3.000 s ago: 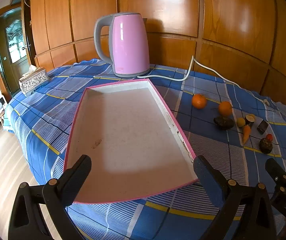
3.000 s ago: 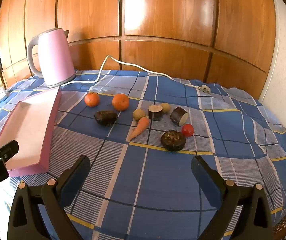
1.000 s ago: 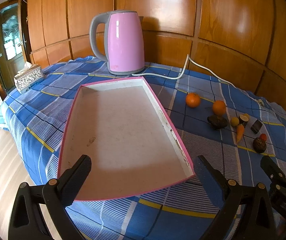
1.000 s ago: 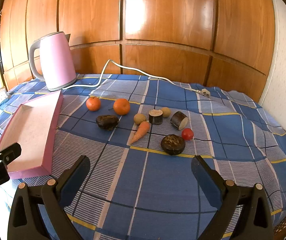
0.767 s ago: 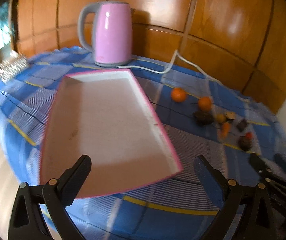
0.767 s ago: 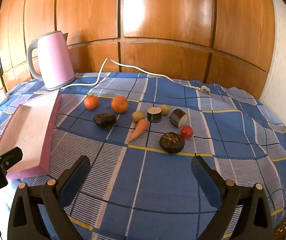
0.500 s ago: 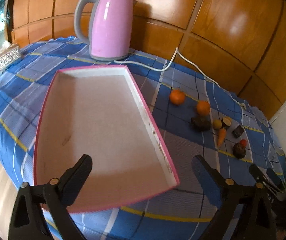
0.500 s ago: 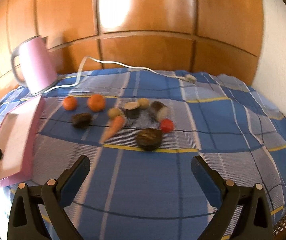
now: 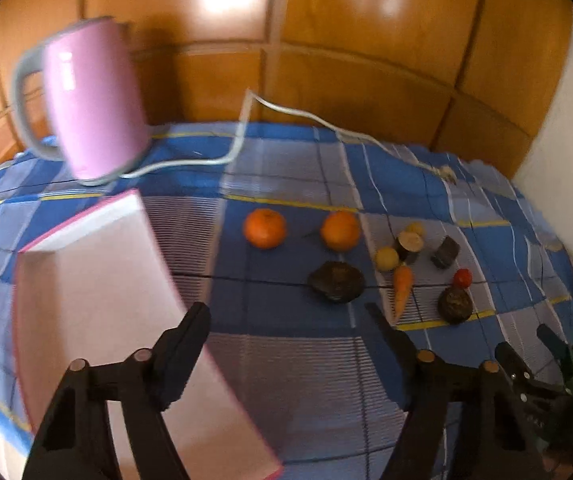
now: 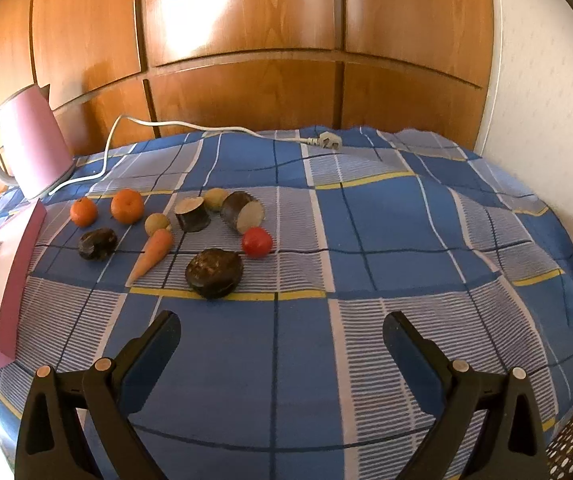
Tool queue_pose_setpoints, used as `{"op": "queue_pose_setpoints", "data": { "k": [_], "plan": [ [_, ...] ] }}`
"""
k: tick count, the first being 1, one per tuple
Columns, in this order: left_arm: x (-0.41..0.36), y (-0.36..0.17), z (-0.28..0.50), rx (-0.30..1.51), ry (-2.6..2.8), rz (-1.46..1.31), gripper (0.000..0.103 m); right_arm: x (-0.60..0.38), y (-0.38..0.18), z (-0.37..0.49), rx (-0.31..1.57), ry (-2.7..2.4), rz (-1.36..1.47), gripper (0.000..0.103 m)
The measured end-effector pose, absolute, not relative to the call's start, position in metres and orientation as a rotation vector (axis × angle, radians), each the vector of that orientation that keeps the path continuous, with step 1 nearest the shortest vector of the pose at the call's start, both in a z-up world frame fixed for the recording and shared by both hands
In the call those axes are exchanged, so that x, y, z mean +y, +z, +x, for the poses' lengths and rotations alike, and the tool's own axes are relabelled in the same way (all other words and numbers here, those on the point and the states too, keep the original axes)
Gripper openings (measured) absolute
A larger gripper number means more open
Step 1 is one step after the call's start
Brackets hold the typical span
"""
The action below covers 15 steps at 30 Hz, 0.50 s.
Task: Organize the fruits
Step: 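Reach the left tool to the dark round fruit and grasp it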
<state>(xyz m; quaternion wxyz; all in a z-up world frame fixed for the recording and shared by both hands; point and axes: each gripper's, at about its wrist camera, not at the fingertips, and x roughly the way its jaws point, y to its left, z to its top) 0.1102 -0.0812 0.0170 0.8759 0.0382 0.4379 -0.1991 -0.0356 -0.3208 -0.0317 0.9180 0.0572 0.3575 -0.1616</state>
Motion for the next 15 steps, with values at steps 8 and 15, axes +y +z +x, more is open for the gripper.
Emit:
{"op": "queue_pose_setpoints", "data": {
  "k": [8,15],
  "plan": [
    [-0.138,-0.014,0.140,0.984,-0.485,0.166,0.075,-0.332,-0.034,-0.037,0.743,-0.340,0.137,0.103],
    [-0.163,-0.046,0.169,1.067,-0.511,0.179,0.061,-0.344,-0.035,-0.039,0.746,-0.356,0.151,0.103]
  ]
}}
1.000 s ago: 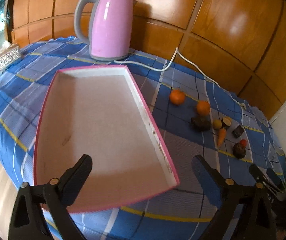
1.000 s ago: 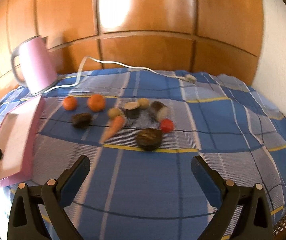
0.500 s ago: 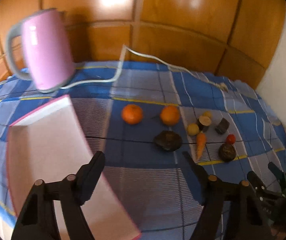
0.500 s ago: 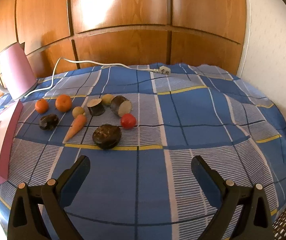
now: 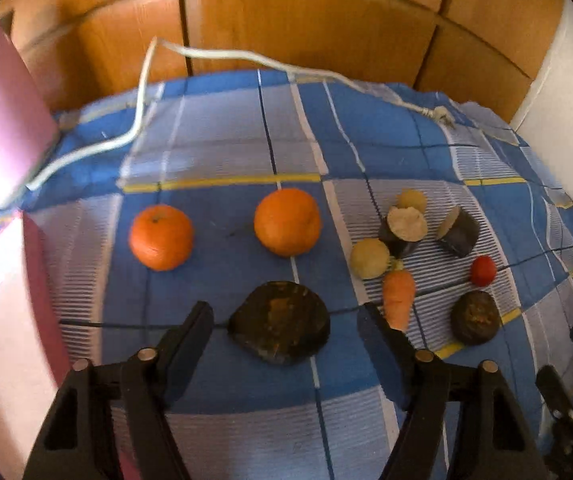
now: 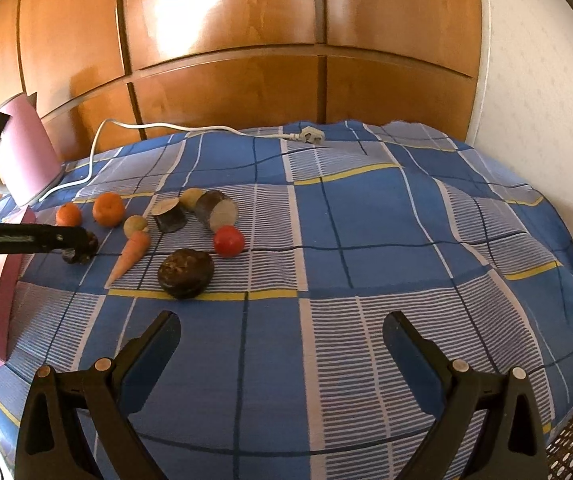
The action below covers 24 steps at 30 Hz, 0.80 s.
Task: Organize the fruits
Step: 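Reach the left tool to the dark round fruit and grasp it, then carry the dark fruit into the white tray and open the left tool while the right tool grasps the carrot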
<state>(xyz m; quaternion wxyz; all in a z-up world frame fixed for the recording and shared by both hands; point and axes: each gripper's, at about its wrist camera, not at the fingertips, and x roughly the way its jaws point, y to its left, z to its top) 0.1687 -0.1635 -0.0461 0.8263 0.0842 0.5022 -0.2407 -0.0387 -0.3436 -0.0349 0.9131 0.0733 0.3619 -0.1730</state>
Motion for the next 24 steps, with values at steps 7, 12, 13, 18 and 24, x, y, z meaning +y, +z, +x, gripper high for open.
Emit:
{"op": "queue_pose_setpoints", "data": {
  "k": [7,12,13,18,24],
  "plan": [
    [-0.149,-0.041,0.146,1.027,-0.525,0.110,0.052,-0.350,-0.037,-0.039,0.759,-0.356,0.163,0.099],
    [-0.131,-0.026,0.114,0.971,-0.535,0.088,0.052,-0.345,-0.032,-0.033,0.759,-0.301,0.173,0.086],
    [-0.127,-0.023,0.108,0.961,-0.536,0.082,0.052,-0.343,-0.031,-0.032,0.760,-0.282,0.176,0.081],
    [-0.100,-0.013,0.089,0.932,-0.517,0.021,0.052,-0.328,-0.029,-0.017,0.778,-0.185,0.185,0.062],
    [-0.062,0.005,0.076,0.886,-0.477,-0.056,0.052,-0.302,-0.023,0.011,0.798,-0.054,0.164,0.040]
  ]
}}
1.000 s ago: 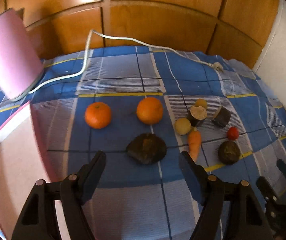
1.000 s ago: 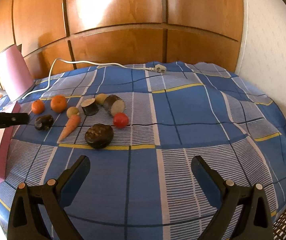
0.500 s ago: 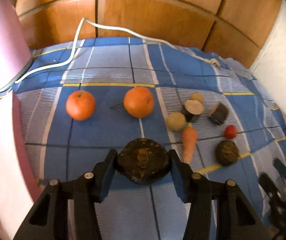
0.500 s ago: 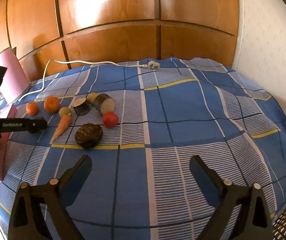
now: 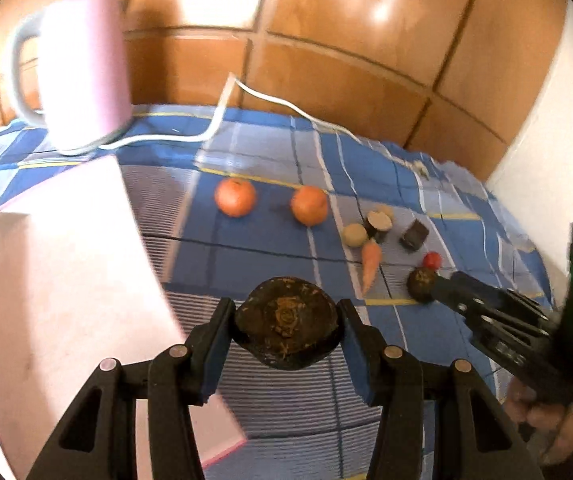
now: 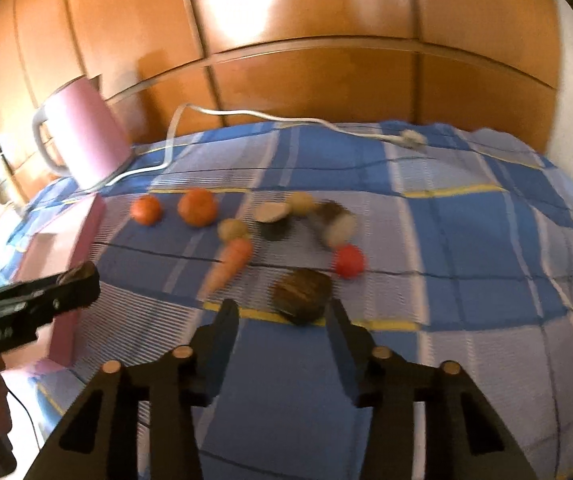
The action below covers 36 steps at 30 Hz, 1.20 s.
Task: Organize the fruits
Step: 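Carry the dark fruit into the white tray and open the left tool while the right tool grasps the carrot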
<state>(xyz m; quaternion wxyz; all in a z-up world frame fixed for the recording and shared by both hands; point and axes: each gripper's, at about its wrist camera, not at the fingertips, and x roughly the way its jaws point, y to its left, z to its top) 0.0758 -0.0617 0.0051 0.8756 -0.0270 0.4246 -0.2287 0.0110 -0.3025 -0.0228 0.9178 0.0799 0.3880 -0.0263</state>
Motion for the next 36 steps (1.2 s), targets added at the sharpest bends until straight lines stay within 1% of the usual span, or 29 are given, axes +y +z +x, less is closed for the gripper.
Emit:
{"op": "queue_pose_setpoints", "data": {
  "k": [1,3,5,15,18,20,24,25,26,27,28,29,34,36],
  "plan": [
    [-0.052,0.009,0.076,0.877,-0.461,-0.075,0.052,-0.298,-0.021,0.018,0.799,-0.034,0.152,0.038],
    [-0.032,0.017,0.079,0.854,-0.421,-0.107,0.052,-0.292,-0.020,0.030,0.807,0.003,0.142,0.038],
    [-0.014,0.021,0.083,0.835,-0.378,-0.130,0.052,-0.285,-0.022,0.046,0.824,0.028,0.141,0.035],
    [0.079,0.011,0.127,0.822,-0.087,-0.200,0.052,-0.267,-0.051,0.097,0.961,0.025,0.051,0.035],
    [0.096,0.000,0.140,0.842,-0.028,-0.215,0.052,-0.265,-0.056,0.103,0.973,0.012,0.005,0.035],
    [0.105,-0.004,0.146,0.841,-0.001,-0.215,0.052,-0.267,-0.057,0.104,0.982,-0.001,-0.016,0.029],
    [0.112,-0.008,0.157,0.832,0.056,-0.189,0.053,-0.277,-0.064,0.108,1.009,-0.010,0.000,0.027],
    [0.114,-0.008,0.157,0.830,0.066,-0.188,0.055,-0.278,-0.064,0.108,1.005,-0.008,0.002,0.025],
    [0.115,-0.006,0.155,0.823,0.071,-0.185,0.062,-0.277,-0.063,0.108,1.005,-0.012,-0.010,0.024],
    [0.115,-0.004,0.151,0.808,0.079,-0.185,0.067,-0.276,-0.063,0.108,1.005,-0.013,-0.019,0.024],
    [0.115,-0.003,0.150,0.795,0.089,-0.183,0.074,-0.275,-0.063,0.108,1.004,-0.014,-0.025,0.023],
    [0.114,-0.001,0.145,0.785,0.103,-0.179,0.076,-0.274,-0.063,0.108,1.003,-0.014,-0.031,0.023],
    [0.106,0.003,0.119,0.772,0.124,-0.185,0.077,-0.273,-0.063,0.108,0.998,-0.014,-0.036,0.023],
    [0.101,0.003,0.105,0.771,0.126,-0.180,0.079,-0.273,-0.063,0.108,0.996,-0.013,-0.034,0.023]
  ]
}}
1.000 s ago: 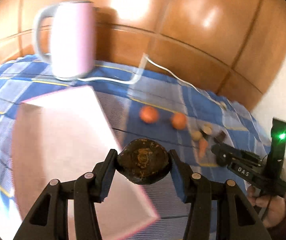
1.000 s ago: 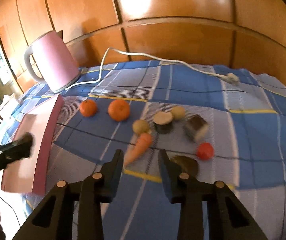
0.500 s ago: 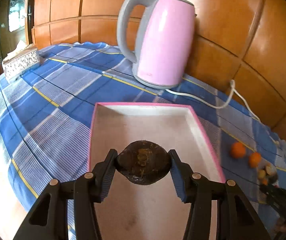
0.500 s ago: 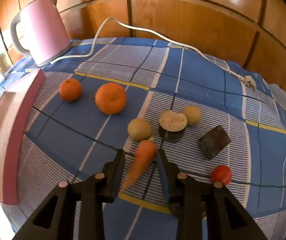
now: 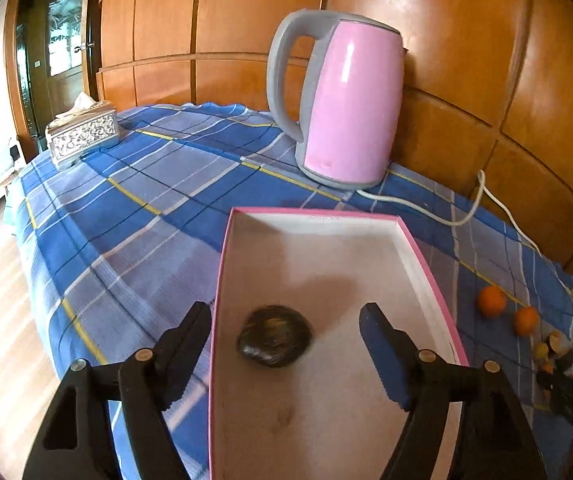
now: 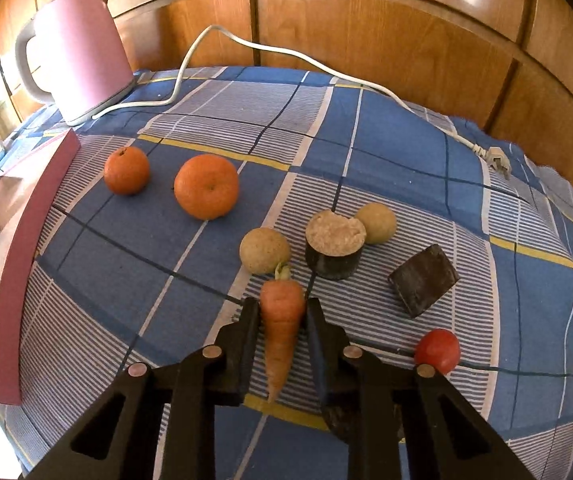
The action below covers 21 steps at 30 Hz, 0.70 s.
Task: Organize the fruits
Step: 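Carry the dark fruit into the white tray and open the left tool while the right tool grasps the carrot, then carry the carrot over the white tray and open the right tool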
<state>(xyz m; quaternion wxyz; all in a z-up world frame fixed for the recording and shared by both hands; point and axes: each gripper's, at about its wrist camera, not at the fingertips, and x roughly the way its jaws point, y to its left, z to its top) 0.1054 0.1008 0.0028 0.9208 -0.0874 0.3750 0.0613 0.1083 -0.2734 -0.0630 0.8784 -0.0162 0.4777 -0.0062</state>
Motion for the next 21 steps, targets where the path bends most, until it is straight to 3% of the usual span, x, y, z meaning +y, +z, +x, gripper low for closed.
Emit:
{"op": "queue_pose_setpoints", "data": {
  "k": [7,21],
  "plan": [
    [0.085,0.004,0.069,0.764,0.121,-0.164,0.085,-0.268,-0.060,0.100,0.973,0.013,-0.018,0.022],
    [0.097,-0.005,0.033,0.786,0.140,-0.239,0.087,-0.226,-0.041,0.073,0.908,0.165,0.000,0.022]
  ]
}}
